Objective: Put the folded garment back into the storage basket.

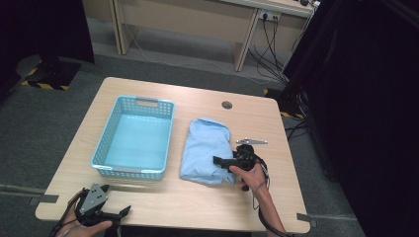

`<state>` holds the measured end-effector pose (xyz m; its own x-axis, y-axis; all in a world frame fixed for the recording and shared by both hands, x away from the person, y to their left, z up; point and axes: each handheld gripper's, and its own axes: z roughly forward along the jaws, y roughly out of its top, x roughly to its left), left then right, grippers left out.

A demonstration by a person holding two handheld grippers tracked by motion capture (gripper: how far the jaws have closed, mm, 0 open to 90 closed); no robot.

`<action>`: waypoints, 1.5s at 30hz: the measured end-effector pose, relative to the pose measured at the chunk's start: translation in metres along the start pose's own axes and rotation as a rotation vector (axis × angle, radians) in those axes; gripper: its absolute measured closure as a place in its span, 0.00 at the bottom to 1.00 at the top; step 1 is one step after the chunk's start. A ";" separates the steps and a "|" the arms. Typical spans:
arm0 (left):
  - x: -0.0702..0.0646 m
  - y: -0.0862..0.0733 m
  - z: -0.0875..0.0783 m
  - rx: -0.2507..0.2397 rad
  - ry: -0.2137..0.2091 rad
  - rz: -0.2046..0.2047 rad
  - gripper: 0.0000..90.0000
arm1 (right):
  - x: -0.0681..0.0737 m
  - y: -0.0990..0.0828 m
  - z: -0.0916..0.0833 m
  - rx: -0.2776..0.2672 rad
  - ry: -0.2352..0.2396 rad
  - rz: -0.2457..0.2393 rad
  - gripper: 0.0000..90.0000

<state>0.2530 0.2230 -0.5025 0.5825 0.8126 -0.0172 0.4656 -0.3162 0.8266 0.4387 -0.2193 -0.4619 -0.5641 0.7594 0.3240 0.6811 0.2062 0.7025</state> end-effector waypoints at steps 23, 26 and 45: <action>0.000 0.000 0.000 0.002 0.000 0.003 0.00 | -0.014 0.008 0.023 0.011 0.079 0.059 0.22; 0.000 0.000 0.000 0.001 0.000 0.003 0.00 | -0.016 0.010 0.024 0.012 0.075 0.056 0.25; 0.000 0.000 0.000 0.003 -0.001 0.003 0.00 | -0.002 0.009 0.014 -0.091 0.145 0.072 0.82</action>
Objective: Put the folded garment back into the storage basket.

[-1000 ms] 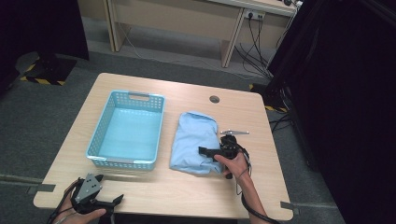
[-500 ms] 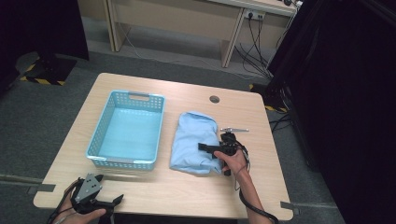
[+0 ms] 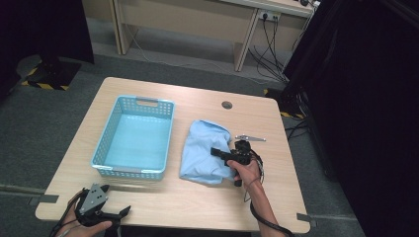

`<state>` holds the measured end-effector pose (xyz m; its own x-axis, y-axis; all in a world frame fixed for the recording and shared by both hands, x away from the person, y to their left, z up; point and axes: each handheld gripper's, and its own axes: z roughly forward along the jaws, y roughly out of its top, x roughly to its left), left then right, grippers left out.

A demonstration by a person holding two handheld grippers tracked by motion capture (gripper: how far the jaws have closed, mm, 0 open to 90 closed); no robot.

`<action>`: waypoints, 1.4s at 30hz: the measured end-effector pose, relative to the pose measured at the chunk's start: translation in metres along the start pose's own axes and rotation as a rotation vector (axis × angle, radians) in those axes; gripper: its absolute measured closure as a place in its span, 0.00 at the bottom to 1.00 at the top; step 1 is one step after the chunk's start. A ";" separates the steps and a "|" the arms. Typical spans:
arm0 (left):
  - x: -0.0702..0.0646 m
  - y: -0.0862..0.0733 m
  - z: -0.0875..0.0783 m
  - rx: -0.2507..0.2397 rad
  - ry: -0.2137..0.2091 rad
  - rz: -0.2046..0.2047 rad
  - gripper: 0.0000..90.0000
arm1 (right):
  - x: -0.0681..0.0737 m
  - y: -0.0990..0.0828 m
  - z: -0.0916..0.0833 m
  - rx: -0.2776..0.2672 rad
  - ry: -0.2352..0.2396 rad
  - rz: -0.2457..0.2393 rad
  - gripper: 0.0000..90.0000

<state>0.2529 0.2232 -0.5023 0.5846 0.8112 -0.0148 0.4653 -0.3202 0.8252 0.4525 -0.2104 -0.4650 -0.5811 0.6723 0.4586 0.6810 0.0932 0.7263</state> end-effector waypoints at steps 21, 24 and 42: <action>0.000 0.000 0.000 0.000 0.000 0.001 0.00 | 0.029 0.019 -0.026 -0.107 0.057 -0.038 0.84; 0.000 0.000 0.000 0.000 0.001 -0.001 0.00 | 0.035 0.022 -0.029 -0.112 0.073 -0.046 0.84; 0.000 0.000 0.000 -0.001 0.000 -0.001 0.00 | 0.059 0.048 -0.032 -0.130 0.081 -0.081 0.84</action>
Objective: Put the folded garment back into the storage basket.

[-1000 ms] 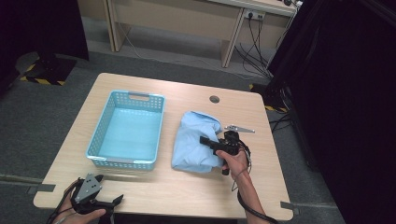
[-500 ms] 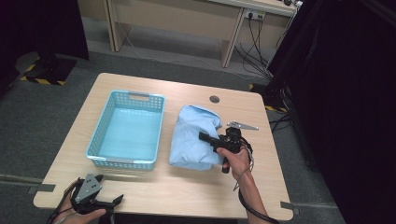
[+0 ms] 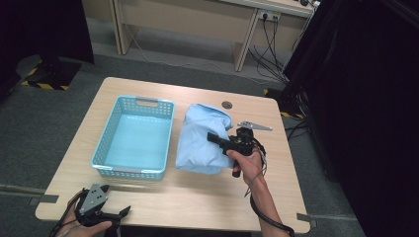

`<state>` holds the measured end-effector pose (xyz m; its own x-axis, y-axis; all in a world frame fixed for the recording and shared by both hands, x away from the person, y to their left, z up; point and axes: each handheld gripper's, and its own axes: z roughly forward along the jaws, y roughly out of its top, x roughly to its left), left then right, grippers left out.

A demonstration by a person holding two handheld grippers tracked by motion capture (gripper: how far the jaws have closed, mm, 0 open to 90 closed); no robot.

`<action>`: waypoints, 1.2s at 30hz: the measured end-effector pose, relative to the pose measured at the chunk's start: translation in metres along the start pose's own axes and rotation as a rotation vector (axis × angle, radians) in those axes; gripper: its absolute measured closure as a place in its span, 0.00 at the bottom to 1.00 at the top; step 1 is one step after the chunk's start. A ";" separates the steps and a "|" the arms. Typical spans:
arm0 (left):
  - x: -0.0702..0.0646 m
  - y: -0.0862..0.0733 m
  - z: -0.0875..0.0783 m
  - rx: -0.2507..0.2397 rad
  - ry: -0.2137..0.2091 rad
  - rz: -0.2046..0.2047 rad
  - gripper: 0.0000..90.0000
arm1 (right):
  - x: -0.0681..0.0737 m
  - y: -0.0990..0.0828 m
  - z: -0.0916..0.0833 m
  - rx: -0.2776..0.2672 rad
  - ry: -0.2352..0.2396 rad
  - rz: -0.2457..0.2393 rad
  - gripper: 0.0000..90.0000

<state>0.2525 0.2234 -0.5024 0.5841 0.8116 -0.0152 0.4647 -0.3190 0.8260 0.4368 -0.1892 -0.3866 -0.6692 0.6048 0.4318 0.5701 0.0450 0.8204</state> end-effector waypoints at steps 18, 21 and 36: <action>0.000 0.000 0.000 0.001 -0.001 0.001 0.00 | 0.027 0.031 0.012 -0.008 0.026 -0.043 0.84; 0.000 0.000 0.000 0.000 -0.001 0.000 0.00 | 0.031 0.035 0.016 -0.006 0.032 -0.045 0.84; 0.000 0.000 0.000 0.000 -0.002 0.001 0.00 | 0.056 0.052 0.049 0.007 0.072 -0.054 0.84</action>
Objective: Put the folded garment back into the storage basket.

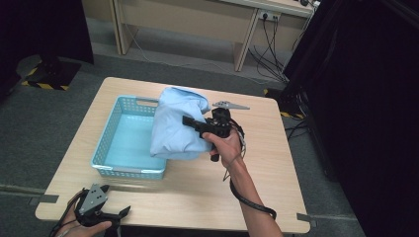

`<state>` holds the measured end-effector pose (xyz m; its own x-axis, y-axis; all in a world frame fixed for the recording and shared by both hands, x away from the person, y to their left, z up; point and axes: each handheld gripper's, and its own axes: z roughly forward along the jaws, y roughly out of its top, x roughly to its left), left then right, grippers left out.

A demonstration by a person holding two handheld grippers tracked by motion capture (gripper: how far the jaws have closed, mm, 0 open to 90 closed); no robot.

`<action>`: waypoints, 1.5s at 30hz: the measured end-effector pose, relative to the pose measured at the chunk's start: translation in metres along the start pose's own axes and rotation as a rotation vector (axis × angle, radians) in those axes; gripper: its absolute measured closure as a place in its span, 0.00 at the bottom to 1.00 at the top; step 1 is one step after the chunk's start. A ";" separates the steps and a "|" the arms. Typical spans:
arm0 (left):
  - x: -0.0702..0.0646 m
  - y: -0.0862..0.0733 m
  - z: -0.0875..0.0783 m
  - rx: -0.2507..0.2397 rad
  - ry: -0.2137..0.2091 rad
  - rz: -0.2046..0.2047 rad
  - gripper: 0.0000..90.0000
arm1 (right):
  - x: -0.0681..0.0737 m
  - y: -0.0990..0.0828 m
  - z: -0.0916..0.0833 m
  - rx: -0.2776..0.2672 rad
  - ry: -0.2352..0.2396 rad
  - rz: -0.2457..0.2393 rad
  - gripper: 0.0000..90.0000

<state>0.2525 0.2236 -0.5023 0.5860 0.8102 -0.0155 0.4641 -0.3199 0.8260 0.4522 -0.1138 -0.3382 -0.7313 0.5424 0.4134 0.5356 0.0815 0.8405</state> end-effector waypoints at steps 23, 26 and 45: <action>-0.001 0.000 0.000 0.000 -0.008 0.006 0.00 | 0.031 -0.003 0.077 0.085 0.010 -0.016 0.84; -0.001 0.000 0.000 0.001 -0.008 0.005 0.00 | 0.033 -0.004 0.083 0.093 0.012 -0.016 0.84; 0.000 0.000 -0.001 0.005 -0.007 0.004 0.00 | 0.042 -0.003 0.110 0.115 0.008 -0.015 0.84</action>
<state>0.2516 0.2242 -0.5018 0.5923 0.8055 -0.0159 0.4653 -0.3259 0.8230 0.4663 0.0003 -0.3614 -0.7426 0.5340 0.4041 0.5691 0.1851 0.8012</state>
